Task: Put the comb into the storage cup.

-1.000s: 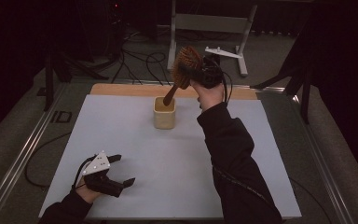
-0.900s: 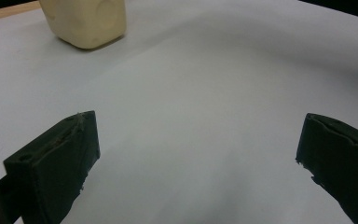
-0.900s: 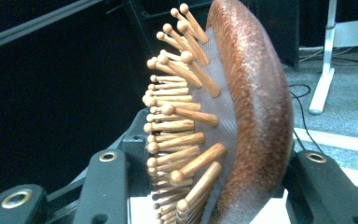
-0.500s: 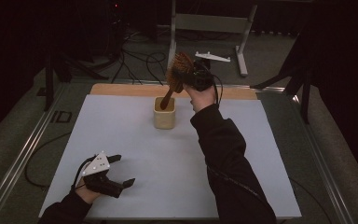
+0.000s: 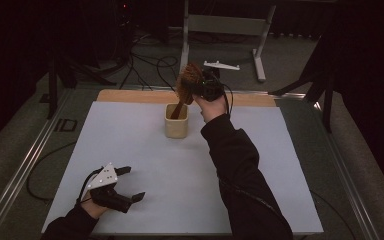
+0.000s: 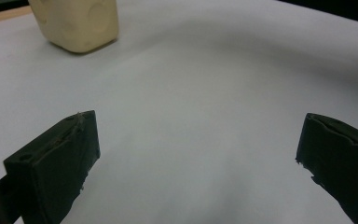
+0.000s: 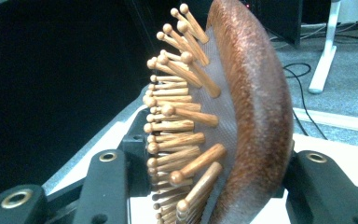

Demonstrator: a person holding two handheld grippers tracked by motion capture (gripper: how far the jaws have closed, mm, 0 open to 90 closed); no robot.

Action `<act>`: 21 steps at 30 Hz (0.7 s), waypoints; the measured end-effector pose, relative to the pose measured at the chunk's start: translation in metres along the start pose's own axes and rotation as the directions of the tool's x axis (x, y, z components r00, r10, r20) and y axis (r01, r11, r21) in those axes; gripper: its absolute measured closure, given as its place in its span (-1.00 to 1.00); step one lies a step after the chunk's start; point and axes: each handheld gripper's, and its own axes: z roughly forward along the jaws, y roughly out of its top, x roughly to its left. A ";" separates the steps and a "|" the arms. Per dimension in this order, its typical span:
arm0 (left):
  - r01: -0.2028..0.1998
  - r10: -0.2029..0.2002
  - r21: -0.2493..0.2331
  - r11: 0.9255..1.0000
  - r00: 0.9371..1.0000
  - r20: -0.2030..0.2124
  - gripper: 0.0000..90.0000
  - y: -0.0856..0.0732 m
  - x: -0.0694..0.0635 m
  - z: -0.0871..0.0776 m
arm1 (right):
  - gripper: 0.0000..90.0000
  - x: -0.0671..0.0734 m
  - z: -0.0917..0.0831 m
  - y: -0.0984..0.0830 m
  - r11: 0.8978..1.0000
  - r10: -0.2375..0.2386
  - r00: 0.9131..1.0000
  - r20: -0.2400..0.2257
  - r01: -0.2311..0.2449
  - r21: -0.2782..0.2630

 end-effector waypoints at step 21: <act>-0.001 0.001 0.006 1.000 1.000 -0.009 -1.00 0.000 0.000 0.000 | 0.12 -0.007 0.019 -0.021 0.999 0.036 0.999 -0.010 -0.035 0.041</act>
